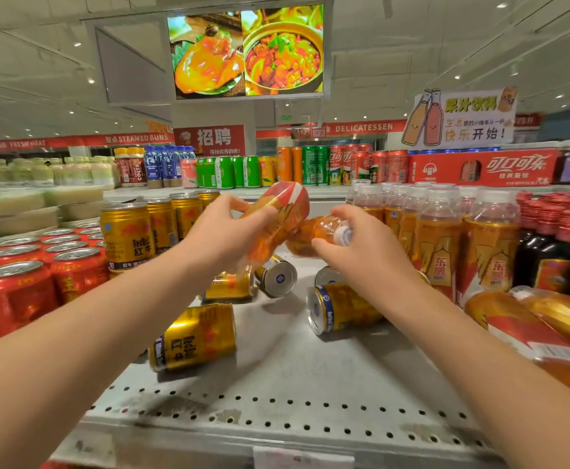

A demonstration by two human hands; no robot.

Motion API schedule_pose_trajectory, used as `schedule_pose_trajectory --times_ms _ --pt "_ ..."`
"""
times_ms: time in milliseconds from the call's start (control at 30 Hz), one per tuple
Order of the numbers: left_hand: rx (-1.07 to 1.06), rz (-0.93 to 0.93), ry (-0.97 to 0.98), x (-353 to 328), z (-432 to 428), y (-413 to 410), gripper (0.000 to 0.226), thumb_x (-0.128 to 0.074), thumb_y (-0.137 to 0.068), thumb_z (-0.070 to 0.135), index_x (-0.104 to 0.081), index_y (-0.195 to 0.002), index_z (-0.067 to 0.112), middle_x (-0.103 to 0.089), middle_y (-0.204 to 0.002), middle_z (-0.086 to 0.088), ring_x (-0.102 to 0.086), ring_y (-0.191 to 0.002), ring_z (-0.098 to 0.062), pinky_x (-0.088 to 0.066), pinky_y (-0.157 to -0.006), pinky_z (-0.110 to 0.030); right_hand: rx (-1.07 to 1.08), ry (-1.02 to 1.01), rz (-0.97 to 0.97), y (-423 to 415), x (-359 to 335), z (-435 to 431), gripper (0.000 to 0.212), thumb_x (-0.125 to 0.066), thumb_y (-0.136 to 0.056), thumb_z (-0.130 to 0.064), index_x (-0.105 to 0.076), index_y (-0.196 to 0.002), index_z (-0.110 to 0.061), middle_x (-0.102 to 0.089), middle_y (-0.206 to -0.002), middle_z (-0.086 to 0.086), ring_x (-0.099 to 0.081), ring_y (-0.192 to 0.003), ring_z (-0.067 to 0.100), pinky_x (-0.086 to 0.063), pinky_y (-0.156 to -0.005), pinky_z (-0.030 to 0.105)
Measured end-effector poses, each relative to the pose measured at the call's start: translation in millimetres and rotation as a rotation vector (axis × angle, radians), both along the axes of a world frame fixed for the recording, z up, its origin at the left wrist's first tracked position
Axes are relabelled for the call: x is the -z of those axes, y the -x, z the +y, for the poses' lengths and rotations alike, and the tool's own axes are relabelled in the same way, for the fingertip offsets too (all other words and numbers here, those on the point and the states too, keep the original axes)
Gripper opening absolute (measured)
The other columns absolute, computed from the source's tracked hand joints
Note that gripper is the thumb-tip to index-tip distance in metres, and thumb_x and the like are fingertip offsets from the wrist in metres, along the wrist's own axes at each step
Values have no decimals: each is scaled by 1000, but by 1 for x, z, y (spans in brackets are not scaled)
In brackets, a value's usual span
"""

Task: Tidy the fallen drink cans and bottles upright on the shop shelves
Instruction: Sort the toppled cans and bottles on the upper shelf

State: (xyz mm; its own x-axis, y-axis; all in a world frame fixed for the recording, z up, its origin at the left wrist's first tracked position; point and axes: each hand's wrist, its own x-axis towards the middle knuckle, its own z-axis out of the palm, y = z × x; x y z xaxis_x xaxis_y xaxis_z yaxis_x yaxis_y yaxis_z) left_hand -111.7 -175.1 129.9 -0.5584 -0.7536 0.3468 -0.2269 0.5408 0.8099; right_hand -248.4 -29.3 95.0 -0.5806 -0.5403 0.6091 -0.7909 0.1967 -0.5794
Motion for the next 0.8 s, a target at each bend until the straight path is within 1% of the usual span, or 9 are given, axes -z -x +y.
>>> schedule_pose_trajectory --times_ms 67,167,333,400,500,600,667,733,800 --pt "27 7 -30 5 20 -13 50 -67 -87 61 -53 -123 28 -70 -107 -1 -73 -85 -19 -62 -61 -36 6 15 10 -9 6 22 64 -69 -91 -37 -44 -148 -24 -56 -140 -3 -54 -117 12 -41 -80 18" --pt "75 29 -89 12 49 -29 54 -69 -85 61 -54 -124 28 -71 -111 -4 -74 -90 -23 -62 -80 -47 4 30 24 -25 16 55 65 -69 -91 -39 -42 -149 -26 -53 -143 -3 -51 -126 14 -45 -97 29" --pt "131 86 -119 16 79 -49 53 -70 -81 65 -56 -122 34 -72 -105 5 -74 -85 -14 -63 -73 -40 29 81 95 -48 24 96 62 -69 -92 -44 -43 -147 -34 -51 -139 -14 -44 -101 -11 -32 -75 3" --pt "164 97 -138 19 87 -55 53 -70 -81 65 -56 -122 35 -72 -106 4 -75 -86 -15 -63 -74 -40 42 98 87 -59 28 110 62 -68 -92 -45 -41 -147 -37 -49 -139 -18 -42 -101 -14 -32 -73 3" --pt "212 90 -164 25 92 -63 52 -71 -79 67 -58 -120 38 -74 -108 1 -76 -87 -19 -63 -77 -46 104 132 88 -72 33 131 62 -68 -92 -45 -42 -148 -37 -49 -142 -16 -43 -113 -8 -31 -82 6" --pt "256 64 -162 33 92 -70 47 -74 -77 67 -62 -113 40 -76 -101 1 -77 -80 -19 -63 -78 -50 177 182 86 -84 40 149 60 -67 -92 -46 -42 -146 -41 -48 -134 -24 -42 -102 -25 -31 -77 4" --pt "271 -1 -128 39 92 -73 43 -75 -75 68 -63 -107 43 -73 -98 4 -76 -75 -13 -64 -73 -43 223 198 93 -94 46 159 60 -67 -91 -48 -42 -145 -44 -46 -128 -29 -37 -101 -31 -34 -71 5" --pt "294 -67 -88 44 94 -73 40 -74 -76 67 -63 -105 41 -72 -93 5 -74 -66 -7 -64 -66 -36 247 203 111 -104 53 169 58 -68 -90 -46 -43 -142 -46 -48 -118 -37 -42 -101 -25 -40 -65 5" --pt "326 -116 -76 50 98 -69 40 -76 -77 64 -63 -106 39 -74 -88 5 -74 -65 -7 -64 -72 -40 262 197 109 -113 60 176 58 -69 -90 -45 -43 -141 -48 -46 -113 -44 -46 -100 -17 -39 -72 0"
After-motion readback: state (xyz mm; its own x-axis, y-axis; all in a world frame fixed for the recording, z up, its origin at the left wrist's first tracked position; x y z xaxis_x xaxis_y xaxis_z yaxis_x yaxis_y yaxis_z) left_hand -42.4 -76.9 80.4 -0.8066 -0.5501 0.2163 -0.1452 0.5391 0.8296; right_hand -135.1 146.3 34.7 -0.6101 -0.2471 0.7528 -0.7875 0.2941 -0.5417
